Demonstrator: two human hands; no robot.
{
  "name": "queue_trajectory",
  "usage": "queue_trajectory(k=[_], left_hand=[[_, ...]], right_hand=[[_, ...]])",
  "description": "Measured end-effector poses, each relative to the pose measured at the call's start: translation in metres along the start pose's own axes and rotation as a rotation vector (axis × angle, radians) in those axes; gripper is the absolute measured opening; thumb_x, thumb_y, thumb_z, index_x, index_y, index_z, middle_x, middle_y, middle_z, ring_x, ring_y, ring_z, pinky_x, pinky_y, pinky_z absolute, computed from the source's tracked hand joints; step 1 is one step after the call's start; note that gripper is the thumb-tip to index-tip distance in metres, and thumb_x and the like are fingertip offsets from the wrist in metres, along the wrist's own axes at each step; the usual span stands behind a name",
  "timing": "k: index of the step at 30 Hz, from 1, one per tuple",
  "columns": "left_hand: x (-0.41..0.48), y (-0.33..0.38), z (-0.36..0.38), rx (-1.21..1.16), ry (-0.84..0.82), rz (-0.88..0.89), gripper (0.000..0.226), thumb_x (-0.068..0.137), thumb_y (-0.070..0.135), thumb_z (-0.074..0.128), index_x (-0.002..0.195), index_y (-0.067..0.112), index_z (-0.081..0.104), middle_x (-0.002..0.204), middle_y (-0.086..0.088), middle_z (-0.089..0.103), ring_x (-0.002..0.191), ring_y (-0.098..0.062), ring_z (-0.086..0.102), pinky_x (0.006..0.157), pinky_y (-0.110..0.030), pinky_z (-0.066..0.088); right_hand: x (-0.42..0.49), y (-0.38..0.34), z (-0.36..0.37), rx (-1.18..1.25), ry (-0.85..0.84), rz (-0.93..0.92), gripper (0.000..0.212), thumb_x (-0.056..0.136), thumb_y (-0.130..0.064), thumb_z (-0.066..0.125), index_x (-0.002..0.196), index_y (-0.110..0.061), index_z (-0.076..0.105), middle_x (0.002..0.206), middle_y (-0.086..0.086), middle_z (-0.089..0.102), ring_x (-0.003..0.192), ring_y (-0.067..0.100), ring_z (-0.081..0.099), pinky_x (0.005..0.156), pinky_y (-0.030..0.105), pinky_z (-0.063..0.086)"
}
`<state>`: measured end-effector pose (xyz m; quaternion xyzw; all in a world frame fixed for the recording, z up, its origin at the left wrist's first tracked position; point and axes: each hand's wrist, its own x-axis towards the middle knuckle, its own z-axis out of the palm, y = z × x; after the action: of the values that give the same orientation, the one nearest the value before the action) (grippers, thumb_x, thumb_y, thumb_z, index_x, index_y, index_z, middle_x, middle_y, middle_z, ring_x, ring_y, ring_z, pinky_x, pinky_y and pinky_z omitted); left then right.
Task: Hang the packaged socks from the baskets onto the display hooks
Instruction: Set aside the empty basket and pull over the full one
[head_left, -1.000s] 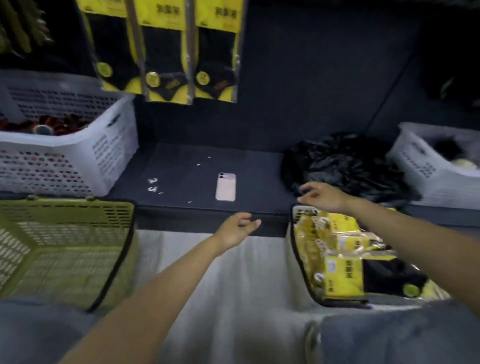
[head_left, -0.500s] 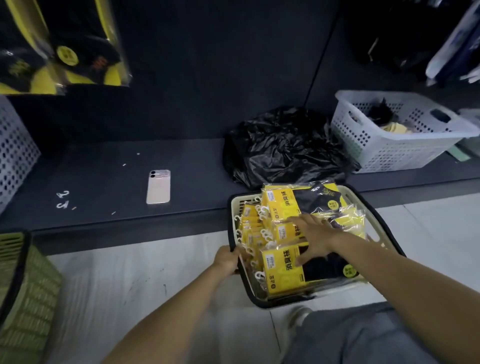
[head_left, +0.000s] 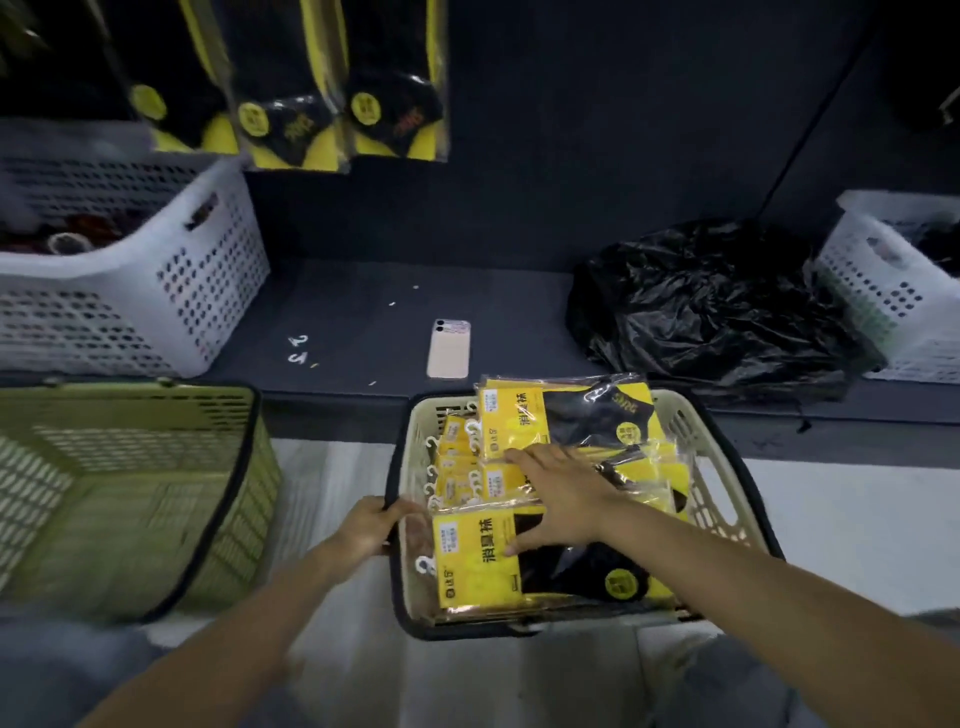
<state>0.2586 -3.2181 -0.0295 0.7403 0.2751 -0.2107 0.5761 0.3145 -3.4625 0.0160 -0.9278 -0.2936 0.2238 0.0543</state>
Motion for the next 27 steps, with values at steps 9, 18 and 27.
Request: queue_trajectory(k=[9,18,27], left_hand=[[-0.027,-0.032,-0.119,0.004,0.267,-0.142,0.065,0.094,0.057,0.033,0.101,0.002,0.067,0.114,-0.022,0.063,0.103,-0.034,0.06,0.1,-0.042,0.044],[-0.054,-0.024,-0.135,0.395,0.288,0.253,0.08,0.09,0.056,0.042,0.15,0.012,0.014,0.155,-0.008,0.018,0.143,-0.026,0.018,0.116,-0.045,0.021],[-0.073,-0.014,-0.117,0.196,0.065,0.265,0.063,0.093,0.053,0.043,0.144,0.018,0.031,0.135,0.013,0.044,0.131,-0.014,0.041,0.094,-0.017,0.032]], right_hand=[[0.064,-0.131,0.011,0.065,0.071,-0.193,0.106,0.071,-0.068,0.065,0.151,-0.02,0.015,0.156,0.003,0.02,0.143,0.023,0.017,0.119,0.039,0.011],[0.063,-0.144,0.0,-0.109,-0.092,-0.302,0.077,0.076,-0.059,0.068,0.134,-0.014,0.043,0.13,0.003,0.048,0.118,0.023,0.048,0.088,0.033,0.044],[0.056,-0.141,-0.011,0.036,-0.223,-0.162,0.051,0.075,-0.052,0.073,0.105,-0.021,0.048,0.103,-0.001,0.052,0.096,0.02,0.05,0.073,0.029,0.039]])
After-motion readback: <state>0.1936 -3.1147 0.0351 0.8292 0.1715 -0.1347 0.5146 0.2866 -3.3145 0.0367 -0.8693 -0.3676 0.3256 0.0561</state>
